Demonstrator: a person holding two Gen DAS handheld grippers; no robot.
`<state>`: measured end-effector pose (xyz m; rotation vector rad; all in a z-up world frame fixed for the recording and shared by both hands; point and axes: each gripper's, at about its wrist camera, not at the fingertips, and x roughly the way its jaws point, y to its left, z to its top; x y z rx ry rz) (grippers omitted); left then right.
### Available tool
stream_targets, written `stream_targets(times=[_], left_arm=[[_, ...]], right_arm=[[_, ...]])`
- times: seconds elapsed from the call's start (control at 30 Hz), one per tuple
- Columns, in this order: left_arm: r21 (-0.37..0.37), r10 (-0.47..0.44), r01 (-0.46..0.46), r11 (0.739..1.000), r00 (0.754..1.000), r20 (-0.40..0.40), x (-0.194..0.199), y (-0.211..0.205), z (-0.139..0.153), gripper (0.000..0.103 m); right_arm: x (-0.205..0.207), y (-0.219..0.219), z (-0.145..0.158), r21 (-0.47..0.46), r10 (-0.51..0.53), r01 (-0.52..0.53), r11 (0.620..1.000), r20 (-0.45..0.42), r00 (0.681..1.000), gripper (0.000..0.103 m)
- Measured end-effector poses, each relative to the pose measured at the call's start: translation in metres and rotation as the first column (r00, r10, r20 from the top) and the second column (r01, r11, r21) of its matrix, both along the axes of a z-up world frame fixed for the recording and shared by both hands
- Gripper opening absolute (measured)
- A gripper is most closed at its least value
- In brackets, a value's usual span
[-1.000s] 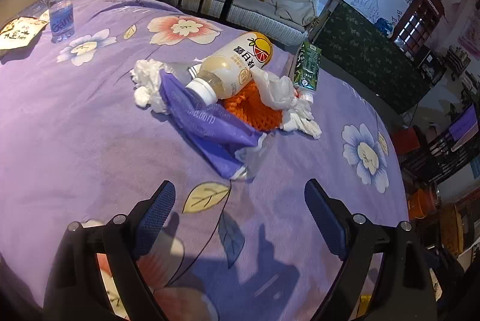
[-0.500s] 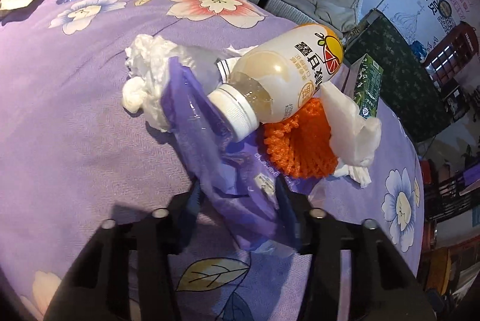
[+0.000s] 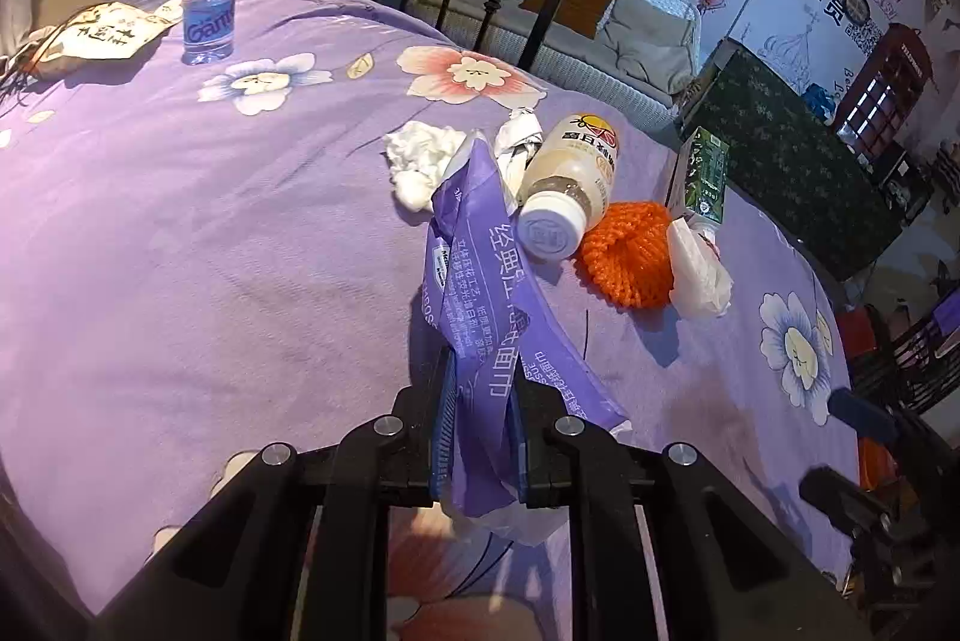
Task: Collect trash
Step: 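Grasp the purple wrapper with the left tool while the right tool grasps a red-and-white wrapper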
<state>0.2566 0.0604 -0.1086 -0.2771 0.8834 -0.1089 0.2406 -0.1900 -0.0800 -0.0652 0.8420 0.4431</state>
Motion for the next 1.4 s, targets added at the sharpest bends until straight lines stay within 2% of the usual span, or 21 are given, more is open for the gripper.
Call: stream_targets(times=[0.17,0.37,0.47,0.53,0.57,0.63,0.67,0.73,0.9,1.1,1.4], left_arm=[[-0.003,0.016,-0.016,1.000,1.000,0.013,-0.031,0.020,0.009,0.015],[-0.009,0.051,-0.051,0.999,0.998,0.024,-0.053,0.037,0.014,0.016],[-0.011,0.047,-0.047,0.999,0.999,0.019,-0.058,0.040,0.013,0.016],[-0.018,0.046,-0.046,0.999,0.999,0.018,-0.063,0.040,0.012,0.016],[-0.015,0.044,-0.043,0.999,0.999,0.019,-0.064,0.040,0.012,0.016],[-0.001,0.040,-0.040,0.999,0.999,0.023,-0.067,0.038,0.011,0.016],[0.002,0.036,-0.036,0.999,0.999,0.024,-0.068,0.038,0.011,0.016],[-0.003,0.028,-0.028,1.000,0.999,0.023,-0.068,0.037,0.010,0.016],[-0.005,0.027,-0.026,1.000,0.999,0.027,-0.074,0.036,0.011,0.016],[-0.009,0.029,-0.028,1.000,0.999,0.040,-0.083,0.040,0.017,0.016],[0.000,0.041,-0.041,0.999,0.997,0.060,-0.120,0.053,0.030,0.016]], right_arm=[[0.024,0.019,-0.009,-0.041,0.012,-0.012,0.999,-0.003,1.000,0.082],[0.073,0.035,-0.027,-0.091,-0.055,0.050,0.995,-0.053,0.997,0.077],[0.098,0.037,-0.044,-0.112,-0.117,0.104,0.988,-0.122,0.986,0.068],[0.109,0.032,-0.054,-0.086,-0.151,0.139,0.987,-0.166,0.974,0.053],[0.112,0.029,-0.057,-0.064,-0.166,0.157,0.986,-0.182,0.969,0.050],[0.115,0.023,-0.061,-0.041,-0.188,0.184,0.982,-0.199,0.962,0.032],[0.114,0.020,-0.062,-0.035,-0.193,0.190,0.981,-0.205,0.959,0.028],[0.110,0.017,-0.062,-0.032,-0.197,0.195,0.980,-0.203,0.959,0.019],[0.092,0.015,-0.051,-0.040,-0.177,0.173,0.984,-0.159,0.971,0.013],[0.058,0.021,-0.024,-0.048,-0.087,0.082,0.995,-0.103,0.991,0.012],[-0.031,0.040,0.039,0.045,0.078,-0.076,0.996,-0.035,0.996,0.011]])
